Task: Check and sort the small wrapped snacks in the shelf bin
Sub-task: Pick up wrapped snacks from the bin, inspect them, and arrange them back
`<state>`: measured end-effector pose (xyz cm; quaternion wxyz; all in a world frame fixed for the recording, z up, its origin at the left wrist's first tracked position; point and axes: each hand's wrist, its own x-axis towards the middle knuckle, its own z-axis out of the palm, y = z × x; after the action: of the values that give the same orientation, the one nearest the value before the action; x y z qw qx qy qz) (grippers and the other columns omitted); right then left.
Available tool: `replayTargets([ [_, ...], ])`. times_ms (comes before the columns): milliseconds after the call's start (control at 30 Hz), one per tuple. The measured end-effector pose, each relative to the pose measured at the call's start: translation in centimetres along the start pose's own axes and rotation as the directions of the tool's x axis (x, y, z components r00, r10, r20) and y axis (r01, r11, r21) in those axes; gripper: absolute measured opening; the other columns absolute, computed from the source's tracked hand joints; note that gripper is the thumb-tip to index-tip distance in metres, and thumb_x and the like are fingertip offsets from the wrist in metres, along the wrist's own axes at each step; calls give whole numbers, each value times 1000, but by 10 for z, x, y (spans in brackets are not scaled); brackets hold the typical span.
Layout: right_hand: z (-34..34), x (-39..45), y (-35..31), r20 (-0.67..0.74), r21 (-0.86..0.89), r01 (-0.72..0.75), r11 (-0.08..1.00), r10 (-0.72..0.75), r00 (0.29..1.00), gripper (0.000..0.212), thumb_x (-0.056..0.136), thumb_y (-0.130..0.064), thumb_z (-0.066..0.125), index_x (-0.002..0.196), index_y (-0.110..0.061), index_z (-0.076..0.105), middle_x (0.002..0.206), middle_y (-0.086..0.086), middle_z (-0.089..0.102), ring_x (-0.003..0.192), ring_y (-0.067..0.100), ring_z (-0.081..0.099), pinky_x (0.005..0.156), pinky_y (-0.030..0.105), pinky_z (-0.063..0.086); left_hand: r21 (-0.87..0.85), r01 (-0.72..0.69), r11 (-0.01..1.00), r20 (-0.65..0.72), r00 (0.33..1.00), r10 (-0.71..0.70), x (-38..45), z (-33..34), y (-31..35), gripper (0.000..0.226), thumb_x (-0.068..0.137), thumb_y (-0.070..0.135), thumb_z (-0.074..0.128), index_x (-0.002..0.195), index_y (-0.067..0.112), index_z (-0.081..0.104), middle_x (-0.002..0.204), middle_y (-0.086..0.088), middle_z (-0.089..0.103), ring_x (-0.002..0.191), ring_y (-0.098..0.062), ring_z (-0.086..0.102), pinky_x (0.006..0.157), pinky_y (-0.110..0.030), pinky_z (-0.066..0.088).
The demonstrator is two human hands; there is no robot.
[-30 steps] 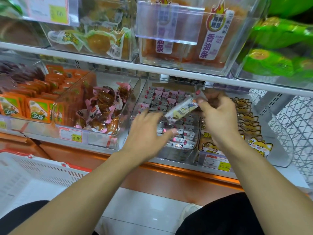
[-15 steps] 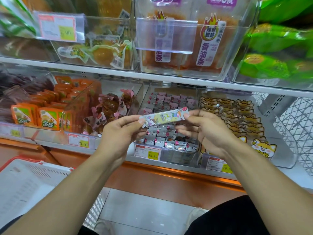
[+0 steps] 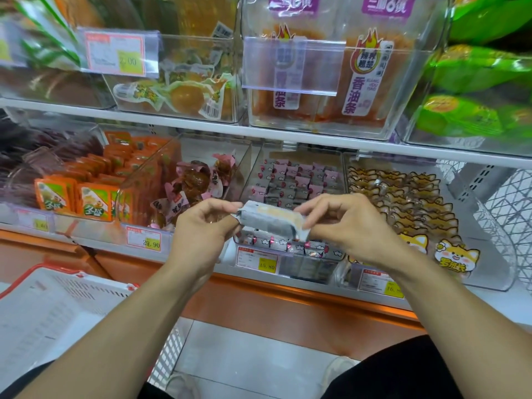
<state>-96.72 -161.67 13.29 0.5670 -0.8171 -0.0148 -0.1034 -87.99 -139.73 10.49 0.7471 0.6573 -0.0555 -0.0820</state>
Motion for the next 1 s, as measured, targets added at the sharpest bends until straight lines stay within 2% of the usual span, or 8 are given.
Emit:
replayTargets([
  [133,4,-3,3,98,-363,85,928,-53,994,30,77,-3,83,65,-29,77,96,-15,72,91,1,68,74,11,51,66,-84,994,65,995,80,1,-2,2,40,86,-20,60,65,13,64,96,0,79,87,-10,75,65,-20,57],
  [267,6,-3,4,106,-410,100,906,-61,992,33,78,-4,82,64,-33,75,96,-18,71,94,-2,66,74,10,51,112,-129,985,87,989,120,2,-5,2,26,87,-13,66,79,11,71,95,3,79,89,-7,74,72,-18,58],
  [500,0,1,0,-50,214,15,977,-4,999,14,75,-10,82,75,-16,69,101,3,78,99,22,74,82,30,60,-11,48,999,93,995,-47,-1,2,0,17,96,0,59,98,9,74,91,-14,78,83,-26,77,71,-23,61],
  [567,-4,4,1,-174,391,16,920,56,983,17,75,-20,78,79,-14,63,91,8,77,95,25,74,82,31,60,44,2,999,127,992,-7,-4,8,-5,12,95,8,65,101,15,74,92,-8,79,87,-22,76,75,-24,61],
  [633,-10,7,4,-385,331,79,940,59,921,18,80,-21,78,81,-16,60,87,8,74,93,27,73,82,33,60,201,-112,973,184,980,75,-9,16,-14,13,92,16,71,103,22,74,93,1,78,91,-13,74,82,-24,59],
  [733,-22,11,13,-531,-61,72,996,-94,842,19,89,-17,76,85,-25,59,87,2,72,84,16,71,73,28,57,487,-332,808,294,933,207,-13,27,-26,22,92,23,72,114,27,72,111,12,72,105,-3,64,96,-22,51],
  [867,-25,11,18,-484,-314,2,950,-162,860,21,90,-23,74,83,-36,59,81,-13,70,78,1,66,70,24,53,667,-565,485,507,822,260,-13,41,-31,47,95,42,65,138,25,58,141,9,55,134,-7,42,111,-18,25],
  [1000,-25,13,20,-371,-499,-89,862,-119,921,11,92,-28,71,89,-34,62,83,-15,67,81,10,63,68,32,49,719,-629,295,600,777,190,-8,60,-38,66,96,58,54,149,22,45,154,4,43,147,-16,27,122,-34,18],
])
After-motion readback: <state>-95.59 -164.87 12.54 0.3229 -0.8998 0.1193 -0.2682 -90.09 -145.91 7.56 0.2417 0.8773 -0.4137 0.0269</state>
